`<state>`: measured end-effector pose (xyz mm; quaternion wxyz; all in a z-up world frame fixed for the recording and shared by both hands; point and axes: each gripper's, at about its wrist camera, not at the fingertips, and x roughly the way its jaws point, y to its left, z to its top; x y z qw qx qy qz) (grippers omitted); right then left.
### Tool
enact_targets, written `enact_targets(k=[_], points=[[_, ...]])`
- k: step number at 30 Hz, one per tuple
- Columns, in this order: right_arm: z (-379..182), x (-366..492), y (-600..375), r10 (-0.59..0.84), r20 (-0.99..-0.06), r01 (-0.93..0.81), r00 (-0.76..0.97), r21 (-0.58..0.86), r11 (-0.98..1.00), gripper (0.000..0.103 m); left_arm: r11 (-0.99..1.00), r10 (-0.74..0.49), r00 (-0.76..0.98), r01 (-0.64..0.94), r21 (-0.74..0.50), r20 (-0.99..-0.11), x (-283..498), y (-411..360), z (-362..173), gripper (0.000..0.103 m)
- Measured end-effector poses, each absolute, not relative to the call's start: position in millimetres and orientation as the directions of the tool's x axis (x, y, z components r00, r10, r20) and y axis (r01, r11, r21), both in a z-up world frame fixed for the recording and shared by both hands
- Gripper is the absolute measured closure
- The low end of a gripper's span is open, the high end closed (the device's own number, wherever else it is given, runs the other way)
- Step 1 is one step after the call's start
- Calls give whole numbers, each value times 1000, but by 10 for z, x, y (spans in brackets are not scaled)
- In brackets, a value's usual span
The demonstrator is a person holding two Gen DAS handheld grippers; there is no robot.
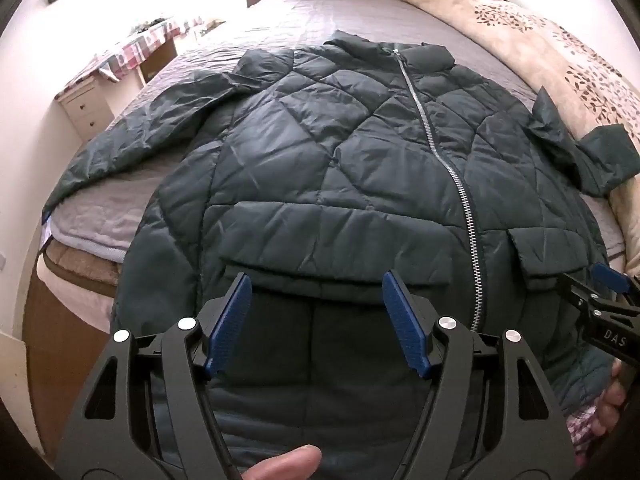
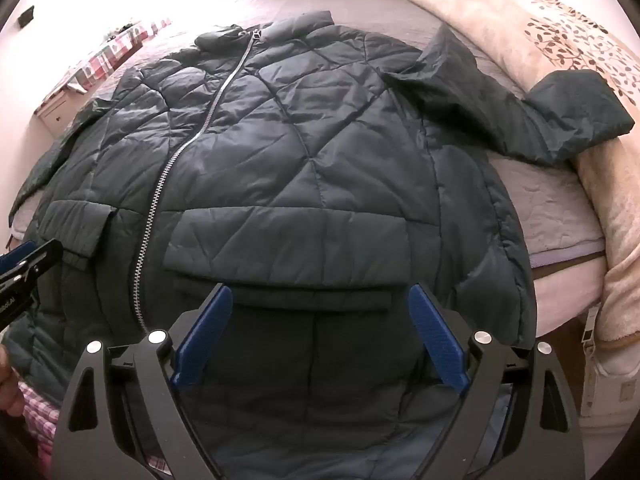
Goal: Fold large clothes
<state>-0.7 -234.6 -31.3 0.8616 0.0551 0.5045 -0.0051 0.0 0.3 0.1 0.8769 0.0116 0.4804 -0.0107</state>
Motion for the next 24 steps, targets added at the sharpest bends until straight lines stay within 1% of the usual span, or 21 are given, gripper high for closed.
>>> enact_targets(k=[24], points=[[-336,-1,-2356,50,-873,65,485,93,994,15,999,-6,536,30,12,-844,-5,4,-1,35]])
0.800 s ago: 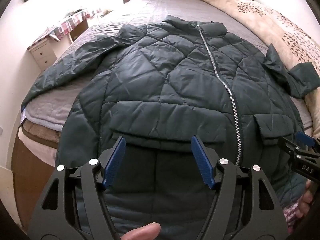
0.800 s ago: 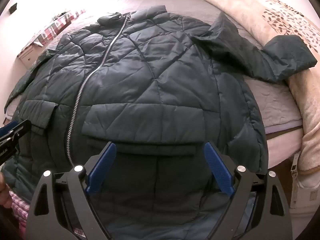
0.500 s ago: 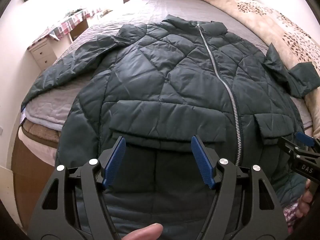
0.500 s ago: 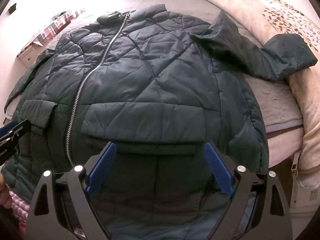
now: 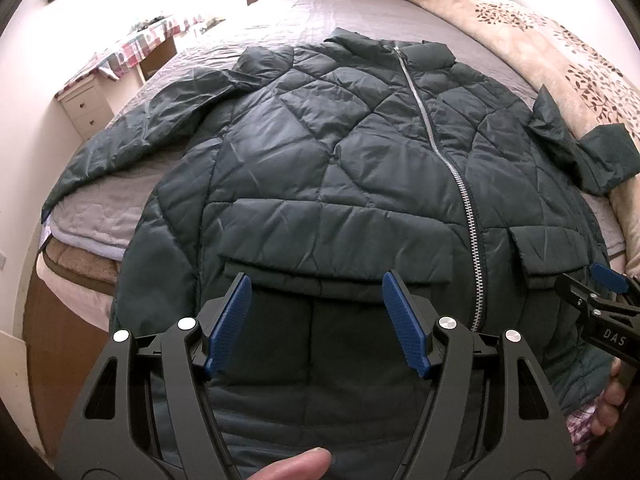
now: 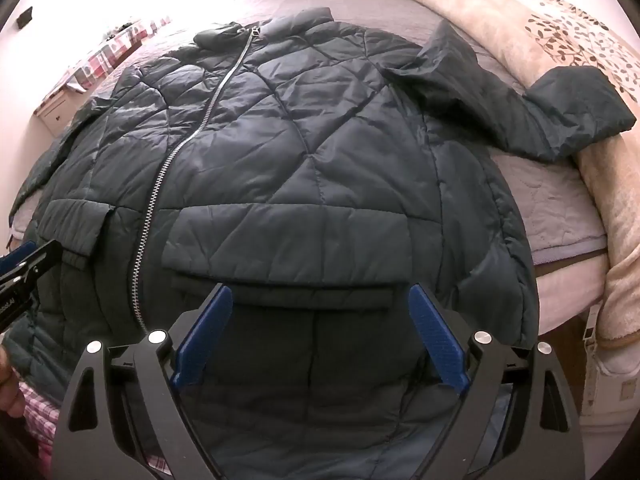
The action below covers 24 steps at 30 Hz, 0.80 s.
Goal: Fold large clothes
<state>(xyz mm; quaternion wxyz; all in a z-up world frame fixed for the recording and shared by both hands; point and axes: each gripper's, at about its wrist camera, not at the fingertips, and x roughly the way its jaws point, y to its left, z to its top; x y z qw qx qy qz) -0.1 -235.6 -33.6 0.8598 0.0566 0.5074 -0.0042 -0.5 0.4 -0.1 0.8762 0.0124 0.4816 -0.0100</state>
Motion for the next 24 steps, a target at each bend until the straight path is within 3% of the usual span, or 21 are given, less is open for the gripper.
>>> enact_targets(k=[24], points=[[-362,-2,-2379,55,-875,66,481,99,993,15,999,-6,531,30,12,-847,2,2,-2,35]])
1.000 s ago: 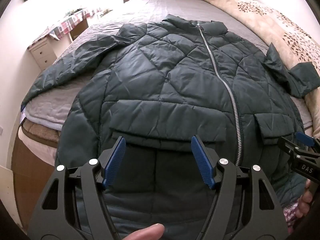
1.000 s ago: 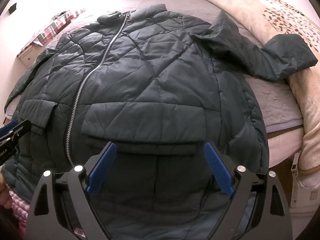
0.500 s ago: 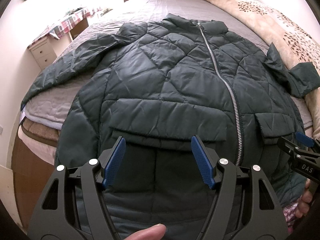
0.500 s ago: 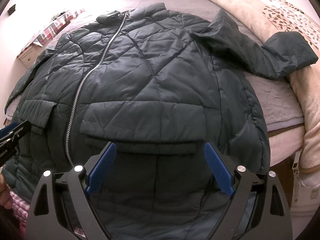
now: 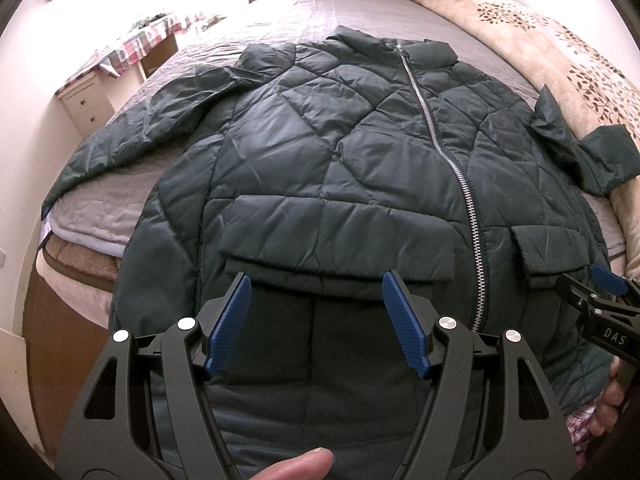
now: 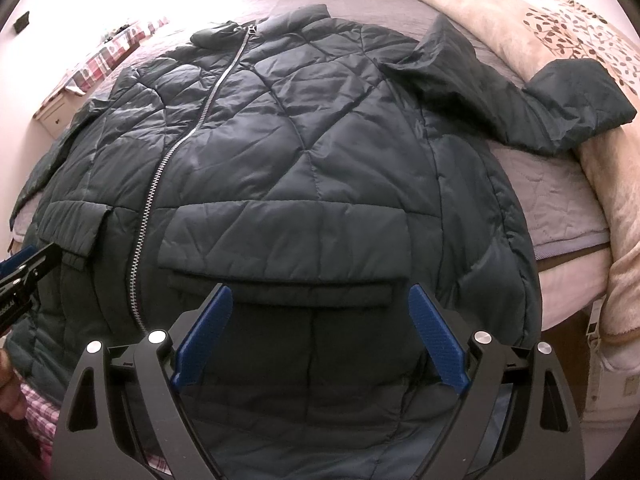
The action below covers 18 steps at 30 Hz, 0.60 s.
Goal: Fold large clothes
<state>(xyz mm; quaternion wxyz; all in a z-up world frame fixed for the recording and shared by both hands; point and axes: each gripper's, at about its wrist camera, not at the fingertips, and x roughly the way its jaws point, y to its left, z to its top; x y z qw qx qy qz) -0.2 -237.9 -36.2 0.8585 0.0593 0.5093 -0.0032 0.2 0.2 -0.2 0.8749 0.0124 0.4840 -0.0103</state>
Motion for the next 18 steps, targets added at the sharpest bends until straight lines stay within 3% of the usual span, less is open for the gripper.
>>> enact_targets(k=[18], points=[[-382,2,-2393,59,-876,67,478,103,992,15,999,-7,530,30,11,-848,1,3,-3,35]])
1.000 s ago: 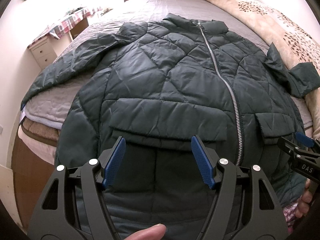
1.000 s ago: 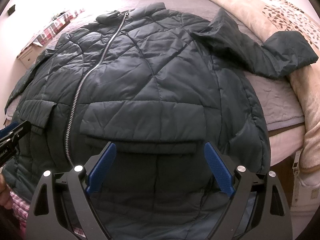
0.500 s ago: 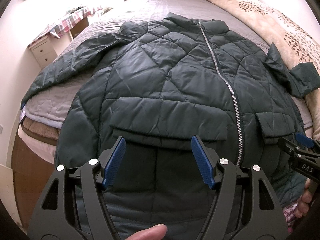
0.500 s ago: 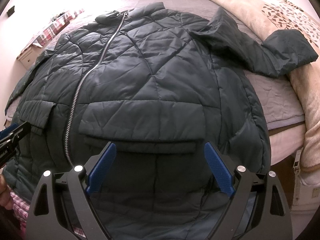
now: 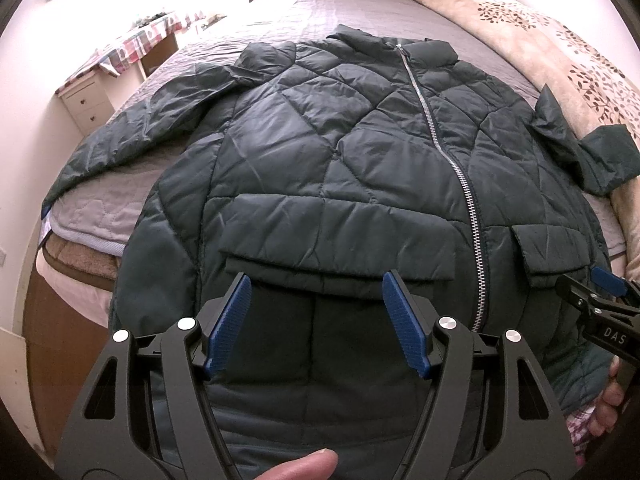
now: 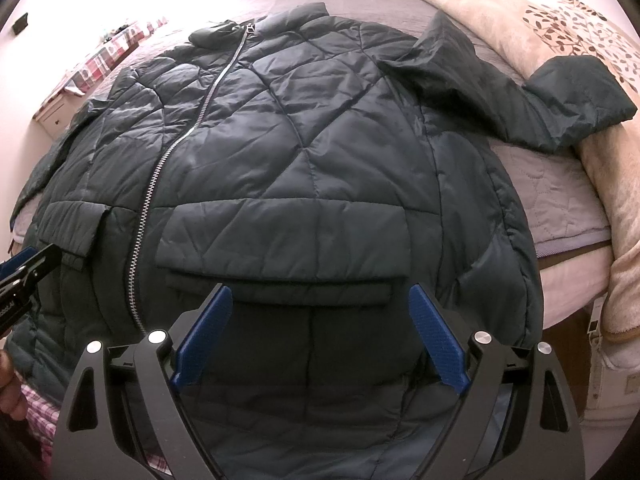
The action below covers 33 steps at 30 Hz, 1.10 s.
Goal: Fold large clothes
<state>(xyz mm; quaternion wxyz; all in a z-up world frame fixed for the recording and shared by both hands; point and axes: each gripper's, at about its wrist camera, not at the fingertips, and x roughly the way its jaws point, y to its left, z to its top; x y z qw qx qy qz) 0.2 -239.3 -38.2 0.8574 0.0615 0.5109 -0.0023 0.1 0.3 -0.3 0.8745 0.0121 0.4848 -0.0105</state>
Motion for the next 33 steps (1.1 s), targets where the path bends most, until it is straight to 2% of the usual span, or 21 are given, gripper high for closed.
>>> enact_targets(k=[33], points=[[-402,11,-2403,64,-879,68,472,109,992,15,999,-7,527,30,11,-850,3,2,-5,35]])
